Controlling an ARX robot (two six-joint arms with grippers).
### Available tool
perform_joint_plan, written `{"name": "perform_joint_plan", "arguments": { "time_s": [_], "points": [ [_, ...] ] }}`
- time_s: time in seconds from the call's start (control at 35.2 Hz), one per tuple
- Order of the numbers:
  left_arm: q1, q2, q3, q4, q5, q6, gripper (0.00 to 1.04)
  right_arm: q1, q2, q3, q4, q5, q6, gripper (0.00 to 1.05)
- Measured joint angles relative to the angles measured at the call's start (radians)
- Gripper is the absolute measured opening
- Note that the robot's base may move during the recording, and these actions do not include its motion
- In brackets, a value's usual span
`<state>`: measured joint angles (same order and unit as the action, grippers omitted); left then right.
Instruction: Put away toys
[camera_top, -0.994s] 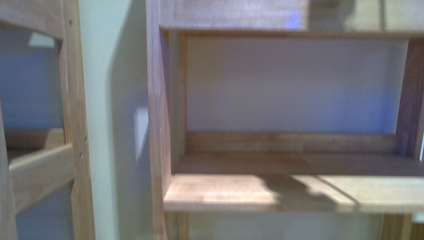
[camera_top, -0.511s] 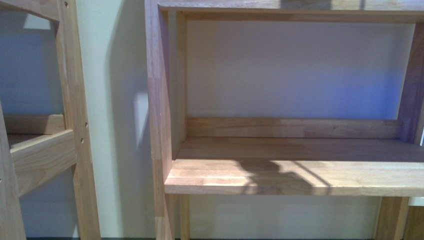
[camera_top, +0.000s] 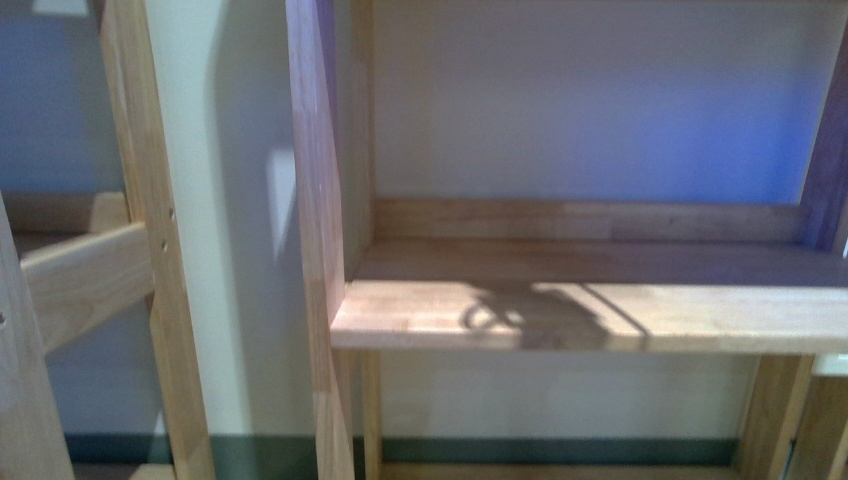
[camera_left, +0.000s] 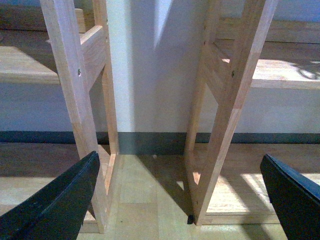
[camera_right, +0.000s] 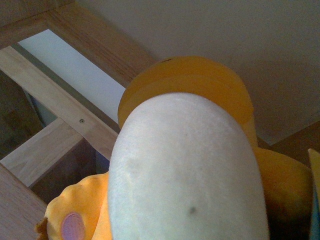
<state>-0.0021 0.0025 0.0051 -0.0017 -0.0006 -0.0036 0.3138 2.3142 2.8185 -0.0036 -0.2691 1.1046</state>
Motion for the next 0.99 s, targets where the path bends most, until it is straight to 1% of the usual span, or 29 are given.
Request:
{"name": "perform_joint_plan", "arguments": {
  "time_s": [0.17,0.23,0.26,0.28,0.34,0.37,0.48,0.51,0.6,0.62,0.68,0.71,0.79,0.99],
  "points": [
    [0.000,0.000,0.000,0.000,0.000,0.000,0.98,0.022,0.030,0.051,-0.002,-0.008,0.001,0.14],
    [0.000,0.000,0.000,0.000,0.000,0.000,0.98,0.033,0.031,0.057,-0.004,-0.006,-0.005,0.29],
    [0.000,0.000,0.000,0.000,0.000,0.000,0.98,0.037,0.031,0.061,-0.007,-0.006,-0.005,0.32],
    [0.000,0.000,0.000,0.000,0.000,0.000,0.98,0.040,0.031,0.064,-0.010,-0.001,-0.016,0.45],
    [0.000,0.000,0.000,0.000,0.000,0.000,0.98,0.040,0.024,0.048,0.006,0.005,-0.021,0.52],
    [0.000,0.000,0.000,0.000,0.000,0.000,0.98,0.040,0.012,0.019,0.026,0.010,-0.026,0.57],
    [0.000,0.000,0.000,0.000,0.000,0.000,0.98,0.036,-0.028,-0.064,0.061,0.011,-0.036,0.72],
    [0.000,0.000,0.000,0.000,0.000,0.000,0.98,0.034,-0.040,-0.090,0.070,0.011,-0.043,0.77],
    [0.000,0.000,0.000,0.000,0.000,0.000,0.98,0.027,-0.069,-0.142,0.093,0.010,-0.056,0.88],
    [0.000,0.000,0.000,0.000,0.000,0.000,0.98,0.025,-0.083,-0.164,0.101,0.010,-0.063,0.93],
    [0.000,0.000,0.000,0.000,0.000,0.000,0.98,0.021,-0.101,-0.193,0.113,0.010,-0.068,1.00],
    [0.000,0.000,0.000,0.000,0.000,0.000,0.98,0.020,-0.111,-0.206,0.120,0.010,-0.070,1.00],
    [0.000,0.000,0.000,0.000,0.000,0.000,0.98,0.018,-0.148,-0.256,0.143,0.011,-0.088,0.98],
    [0.000,0.000,0.000,0.000,0.000,0.000,0.98,0.021,-0.267,-0.393,0.202,0.003,-0.137,0.98]
  ]
}}
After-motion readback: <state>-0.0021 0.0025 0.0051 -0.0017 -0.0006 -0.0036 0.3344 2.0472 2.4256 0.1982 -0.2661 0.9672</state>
